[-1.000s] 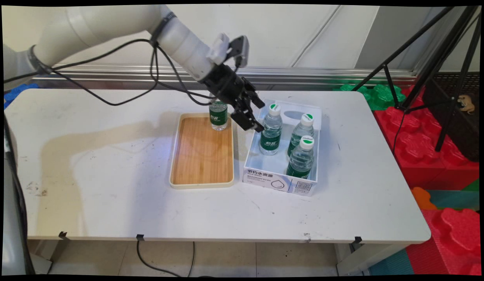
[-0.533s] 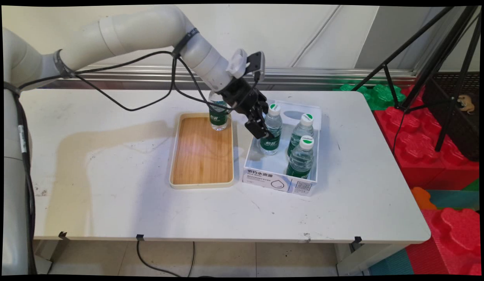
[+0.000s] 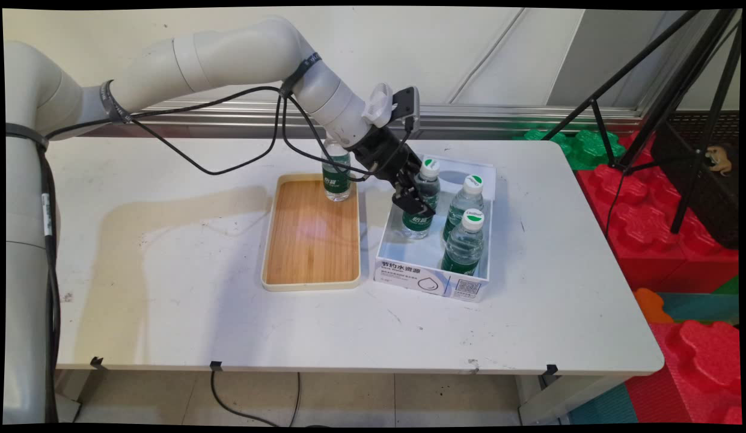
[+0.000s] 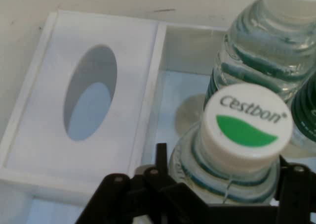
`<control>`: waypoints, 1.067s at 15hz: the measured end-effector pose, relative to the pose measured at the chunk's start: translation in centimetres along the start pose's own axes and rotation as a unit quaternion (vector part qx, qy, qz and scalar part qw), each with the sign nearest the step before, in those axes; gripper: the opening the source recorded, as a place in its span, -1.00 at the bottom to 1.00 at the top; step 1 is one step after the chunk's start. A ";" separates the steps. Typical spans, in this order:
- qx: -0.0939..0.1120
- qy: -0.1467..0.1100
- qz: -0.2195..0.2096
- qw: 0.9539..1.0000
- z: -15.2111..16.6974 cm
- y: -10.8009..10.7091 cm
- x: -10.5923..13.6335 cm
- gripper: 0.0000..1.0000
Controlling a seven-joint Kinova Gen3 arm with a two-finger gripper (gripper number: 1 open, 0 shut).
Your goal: Pick up the green bottle from the white box, then place the picked object on the tray
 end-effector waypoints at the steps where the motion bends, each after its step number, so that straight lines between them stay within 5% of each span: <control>1: -0.001 0.001 -0.001 1.000 0.1 0.0 0.1 -1.00; 9: 0.000 0.009 -0.008 1.000 -0.5 -0.1 0.3 -1.00; 16: 0.009 0.032 -0.009 0.999 -5.0 0.7 0.9 -1.00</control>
